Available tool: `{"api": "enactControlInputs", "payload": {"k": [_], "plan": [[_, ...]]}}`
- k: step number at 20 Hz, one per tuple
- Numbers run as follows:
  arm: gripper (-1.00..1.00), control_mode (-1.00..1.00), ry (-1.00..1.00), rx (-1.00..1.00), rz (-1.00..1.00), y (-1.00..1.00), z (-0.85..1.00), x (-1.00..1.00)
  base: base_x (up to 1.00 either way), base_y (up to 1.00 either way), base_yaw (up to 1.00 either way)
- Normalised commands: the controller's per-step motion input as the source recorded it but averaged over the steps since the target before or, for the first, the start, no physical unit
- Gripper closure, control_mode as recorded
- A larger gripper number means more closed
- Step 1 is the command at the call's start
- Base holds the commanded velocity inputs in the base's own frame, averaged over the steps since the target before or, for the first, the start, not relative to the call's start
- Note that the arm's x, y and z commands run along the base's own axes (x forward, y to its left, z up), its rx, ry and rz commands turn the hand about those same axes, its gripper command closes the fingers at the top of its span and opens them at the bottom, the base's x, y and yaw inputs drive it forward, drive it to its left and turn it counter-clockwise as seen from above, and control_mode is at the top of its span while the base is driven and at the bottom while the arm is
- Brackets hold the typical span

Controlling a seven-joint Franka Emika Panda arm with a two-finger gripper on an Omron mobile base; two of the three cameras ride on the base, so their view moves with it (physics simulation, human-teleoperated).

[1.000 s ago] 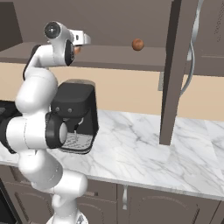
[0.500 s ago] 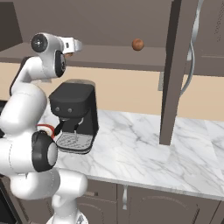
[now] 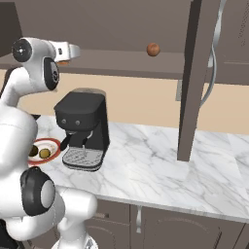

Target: Pick the avocado and bread from the counter and place them on the plate. Then pick the jam from the cabinet and place it next to the plate. Lastly close the cabinet door.

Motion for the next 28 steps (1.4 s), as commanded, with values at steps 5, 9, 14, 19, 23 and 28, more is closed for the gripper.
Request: {"api": "enactControlInputs", "payload": {"k": [5, 9, 14, 19, 23, 28], "plan": [[1.0, -1.0, 0.0, 0.0, -0.07, 0.15, 0.08, -0.65, 0.0, 0.0, 0.0], [1.0, -1.0, 0.02, 0.0, -0.07, 0.15, 0.0, -0.6, 0.0, 0.0, 0.0], [1.0, -1.0, 0.04, 0.0, -0.07, 0.14, 0.0, -0.52, 0.0, 0.0, 0.0], [1.0, -1.0, 0.08, 0.0, -0.07, 0.12, 0.0, -0.39, 0.0, 0.0, 0.0], [1.0, -1.0, 0.09, 0.0, -0.07, 0.08, 0.0, -0.36, 0.0, 0.0, 0.0], [1.0, -1.0, 0.07, 0.0, -0.08, 0.06, 0.0, -0.35, 0.0, 0.0, 0.0]]}}
